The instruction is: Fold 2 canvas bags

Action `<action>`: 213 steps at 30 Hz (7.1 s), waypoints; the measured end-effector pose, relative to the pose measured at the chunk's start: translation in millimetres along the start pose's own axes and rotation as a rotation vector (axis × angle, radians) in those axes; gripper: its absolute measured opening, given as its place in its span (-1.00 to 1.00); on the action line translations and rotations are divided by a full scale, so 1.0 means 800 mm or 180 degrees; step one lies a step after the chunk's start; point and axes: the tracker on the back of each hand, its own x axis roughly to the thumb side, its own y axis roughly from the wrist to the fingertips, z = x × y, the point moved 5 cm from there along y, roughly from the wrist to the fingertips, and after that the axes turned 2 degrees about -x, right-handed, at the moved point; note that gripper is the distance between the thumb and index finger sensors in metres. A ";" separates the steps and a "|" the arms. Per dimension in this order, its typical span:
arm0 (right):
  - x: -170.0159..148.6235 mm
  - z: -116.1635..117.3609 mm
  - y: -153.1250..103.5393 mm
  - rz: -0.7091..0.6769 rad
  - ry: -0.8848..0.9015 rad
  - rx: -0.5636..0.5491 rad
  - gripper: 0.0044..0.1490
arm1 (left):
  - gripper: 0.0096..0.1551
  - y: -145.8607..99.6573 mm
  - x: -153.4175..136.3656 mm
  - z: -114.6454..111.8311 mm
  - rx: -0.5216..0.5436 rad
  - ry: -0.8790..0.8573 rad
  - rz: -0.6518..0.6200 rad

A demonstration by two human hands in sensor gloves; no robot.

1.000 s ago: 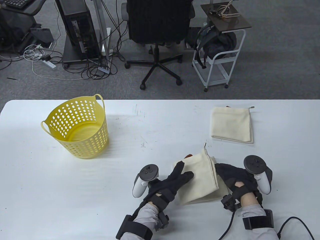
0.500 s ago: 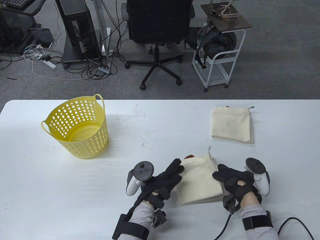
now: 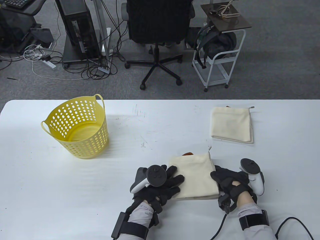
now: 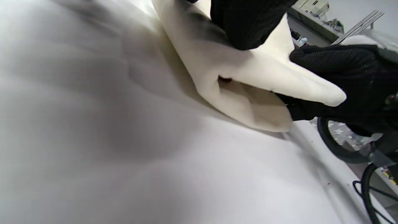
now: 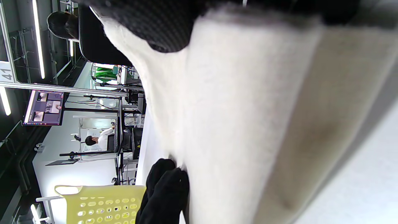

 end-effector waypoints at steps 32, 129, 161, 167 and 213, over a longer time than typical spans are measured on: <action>0.037 0.081 0.006 -0.0214 -0.3482 -0.0070 0.00 | -0.35 0.016 0.032 -0.016 0.0010 0.0627 0.0037; 0.011 0.050 0.000 0.0055 -0.0563 -0.0241 0.19 | 0.26 0.013 -0.015 -0.021 -0.0484 0.0770 0.0640; 0.079 -0.231 0.134 -0.0935 0.1423 -0.1378 -0.18 | -0.03 -0.040 -0.022 0.068 0.0516 0.0236 0.0630; 0.049 -0.255 0.099 0.0244 0.0055 -0.1949 -0.06 | -0.05 -0.040 -0.020 0.069 0.0535 0.0244 0.0613; 0.069 0.070 -0.054 -0.1066 -0.3208 -0.1061 0.08 | 0.02 -0.114 -0.019 0.068 0.1227 0.1487 0.0749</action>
